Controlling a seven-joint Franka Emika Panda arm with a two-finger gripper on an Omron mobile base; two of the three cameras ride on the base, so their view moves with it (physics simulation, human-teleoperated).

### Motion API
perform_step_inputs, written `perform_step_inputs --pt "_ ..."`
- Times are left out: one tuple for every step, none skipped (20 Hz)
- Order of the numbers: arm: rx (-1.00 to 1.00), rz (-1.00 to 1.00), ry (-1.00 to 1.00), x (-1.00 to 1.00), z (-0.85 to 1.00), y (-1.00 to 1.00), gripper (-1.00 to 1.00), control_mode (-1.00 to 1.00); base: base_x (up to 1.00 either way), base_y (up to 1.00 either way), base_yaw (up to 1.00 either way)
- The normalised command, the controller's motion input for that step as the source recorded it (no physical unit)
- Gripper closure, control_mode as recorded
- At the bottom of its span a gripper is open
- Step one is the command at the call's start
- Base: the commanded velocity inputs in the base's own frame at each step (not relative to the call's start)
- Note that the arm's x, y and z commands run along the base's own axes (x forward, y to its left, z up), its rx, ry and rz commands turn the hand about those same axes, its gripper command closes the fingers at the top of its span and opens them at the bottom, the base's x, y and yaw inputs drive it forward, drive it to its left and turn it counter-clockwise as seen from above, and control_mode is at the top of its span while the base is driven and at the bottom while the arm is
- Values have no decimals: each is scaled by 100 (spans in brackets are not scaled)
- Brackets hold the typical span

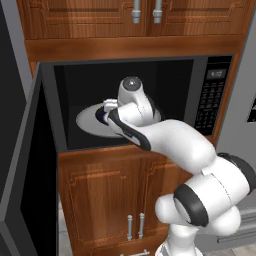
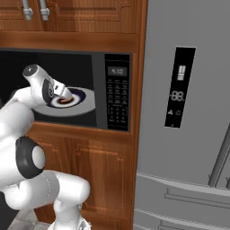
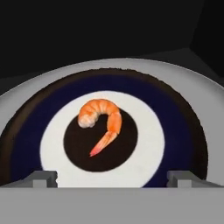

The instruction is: Pick the shrimp from the microwave and place it on plate located on the counter.

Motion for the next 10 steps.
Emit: perform_step_inputs --pt "9 0 0 43 -32 0 -100 -100 0 0 0" --pt "6 0 0 52 -11 6 -100 -100 0 0 0" --pt "5 0 0 52 -1 0 -100 -100 0 0 0" --pt "1 0 0 51 0 0 -100 -100 0 0 0" --pt "0 0 0 52 0 0 -100 -100 0 0 0" --pt "0 0 1 46 0 0 -100 -100 0 0 0" --pt "0 0 4 44 0 0 -100 -100 0 0 0" --pt "0 0 1 49 0 1 -100 -100 0 0 0" --pt "0 0 1 45 0 0 -100 -100 0 0 0" --pt "0 0 1 36 -10 0 -100 -100 0 0 0"
